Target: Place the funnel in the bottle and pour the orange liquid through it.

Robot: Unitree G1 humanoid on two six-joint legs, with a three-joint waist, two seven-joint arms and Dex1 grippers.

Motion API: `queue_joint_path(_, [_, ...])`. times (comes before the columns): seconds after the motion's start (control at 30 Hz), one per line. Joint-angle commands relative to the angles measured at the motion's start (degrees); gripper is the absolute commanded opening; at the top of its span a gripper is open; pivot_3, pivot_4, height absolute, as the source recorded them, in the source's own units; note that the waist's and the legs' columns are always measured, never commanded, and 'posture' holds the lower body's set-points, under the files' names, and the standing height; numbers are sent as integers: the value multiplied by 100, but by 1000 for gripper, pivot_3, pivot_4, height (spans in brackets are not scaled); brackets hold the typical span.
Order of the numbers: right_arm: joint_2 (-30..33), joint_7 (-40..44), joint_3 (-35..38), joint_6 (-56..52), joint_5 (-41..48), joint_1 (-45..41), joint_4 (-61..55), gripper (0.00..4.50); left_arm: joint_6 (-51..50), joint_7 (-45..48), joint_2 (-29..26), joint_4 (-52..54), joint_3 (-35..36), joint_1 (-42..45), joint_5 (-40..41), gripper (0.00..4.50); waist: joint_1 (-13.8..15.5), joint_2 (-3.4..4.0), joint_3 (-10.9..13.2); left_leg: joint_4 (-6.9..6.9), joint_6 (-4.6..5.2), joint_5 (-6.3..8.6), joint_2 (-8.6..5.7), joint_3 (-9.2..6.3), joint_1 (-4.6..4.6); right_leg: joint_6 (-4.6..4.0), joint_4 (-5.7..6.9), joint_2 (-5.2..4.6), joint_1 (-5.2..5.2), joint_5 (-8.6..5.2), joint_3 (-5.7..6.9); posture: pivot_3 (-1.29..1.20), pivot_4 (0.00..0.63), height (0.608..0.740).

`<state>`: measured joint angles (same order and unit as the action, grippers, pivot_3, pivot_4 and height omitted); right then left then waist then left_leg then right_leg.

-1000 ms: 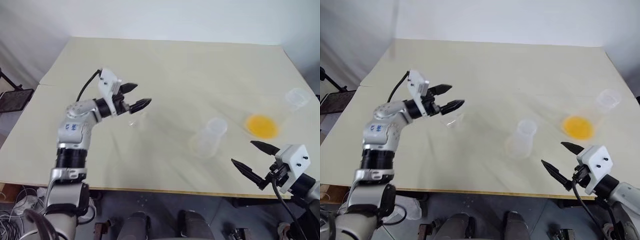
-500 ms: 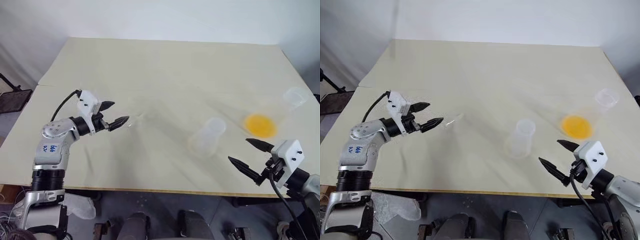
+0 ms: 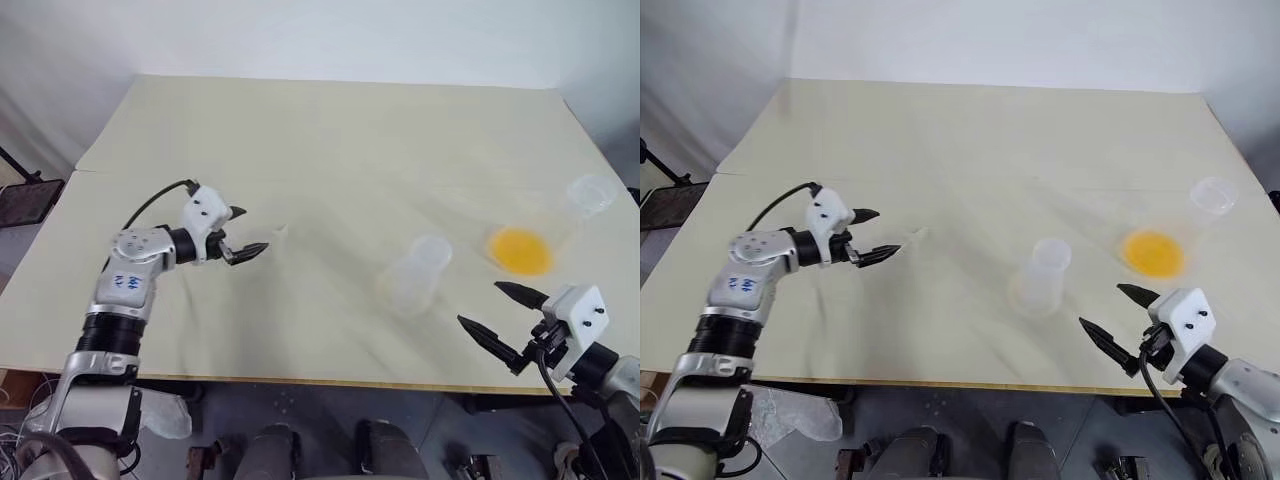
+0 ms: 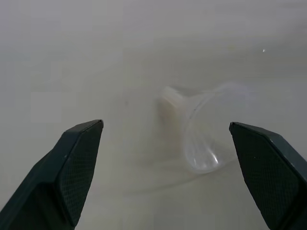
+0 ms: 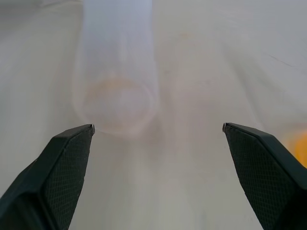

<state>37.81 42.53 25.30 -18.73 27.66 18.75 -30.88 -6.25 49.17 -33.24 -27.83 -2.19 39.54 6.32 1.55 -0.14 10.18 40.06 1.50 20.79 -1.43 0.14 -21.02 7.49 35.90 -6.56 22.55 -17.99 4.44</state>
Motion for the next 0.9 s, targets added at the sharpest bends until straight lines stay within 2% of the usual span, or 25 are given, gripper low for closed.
queue_joint_path(0.03, [-104,-158,199,112,-12,149,-342,4500,371,60,102,-462,-80,341,-146,4479,0,0,0,0,0,0,0,0,-1,1,0,0,1,0,0,0,150,740])
queue_joint_path(0.23, [-284,-342,331,126,-15,551,-659,4500,818,-55,372,-1526,-122,959,-351,4479,10,-1,0,1,2,0,-2,2,-2,4,0,-2,1,2,-1,0,150,740])
queue_joint_path(0.33, [-358,-431,386,123,-17,661,-766,4500,922,-54,438,-1848,-102,1134,-388,3854,-1,0,0,0,4,1,-2,6,0,5,0,0,2,3,-3,0,150,740])
queue_joint_path(0.73, [-432,-489,486,190,-38,805,-818,4500,982,207,560,-2071,102,1507,-204,27,5,-1,1,1,5,2,-2,7,-2,6,1,-1,4,3,-4,0,150,740])
queue_joint_path(0.9, [-413,-497,468,218,-51,709,-746,4500,805,391,814,-1873,257,1775,73,27,12,-2,1,3,7,1,-3,7,-4,8,0,-2,3,4,-4,0,150,740])
